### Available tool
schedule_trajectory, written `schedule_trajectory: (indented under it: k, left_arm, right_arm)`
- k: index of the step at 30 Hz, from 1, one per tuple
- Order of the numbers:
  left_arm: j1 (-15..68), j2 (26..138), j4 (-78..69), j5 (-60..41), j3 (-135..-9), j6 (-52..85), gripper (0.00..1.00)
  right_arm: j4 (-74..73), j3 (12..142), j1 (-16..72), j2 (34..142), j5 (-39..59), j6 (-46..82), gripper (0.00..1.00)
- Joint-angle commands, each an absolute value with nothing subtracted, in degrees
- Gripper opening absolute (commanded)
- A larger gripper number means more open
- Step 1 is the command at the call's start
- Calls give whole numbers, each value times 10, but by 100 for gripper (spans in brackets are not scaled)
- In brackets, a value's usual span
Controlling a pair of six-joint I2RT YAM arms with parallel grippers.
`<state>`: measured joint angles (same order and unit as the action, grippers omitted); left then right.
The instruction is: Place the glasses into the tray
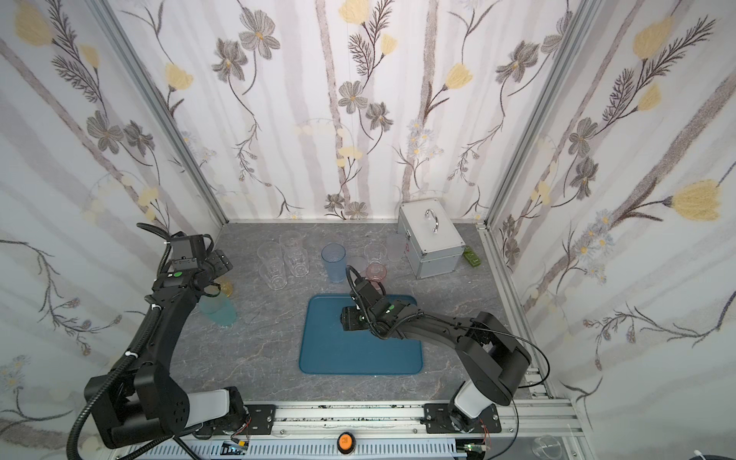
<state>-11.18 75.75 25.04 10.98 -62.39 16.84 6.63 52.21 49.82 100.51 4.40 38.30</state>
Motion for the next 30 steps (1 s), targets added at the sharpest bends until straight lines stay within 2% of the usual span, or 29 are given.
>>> schedule_trajectory:
  k: [1,6,18,26,30]
  left_arm:
    - [-119,794,254,93,-650,124,82]
    - [-120,863,253,97,-692,113,73]
    - [-120,958,247,108,-731,95,61]
    - [-120,984,242,75,-737,88,43]
    - [-120,990,237,69,-730,81,29]
  right_arm:
    - [24,538,503,1022,62,378,70]
    - [28,547,505,1036,67,360,70]
    - [41,566,506,1059,75,359,69]
    - [60,592,515,1063,71,375,68]
    - [67,605,519,1067,75,388,68]
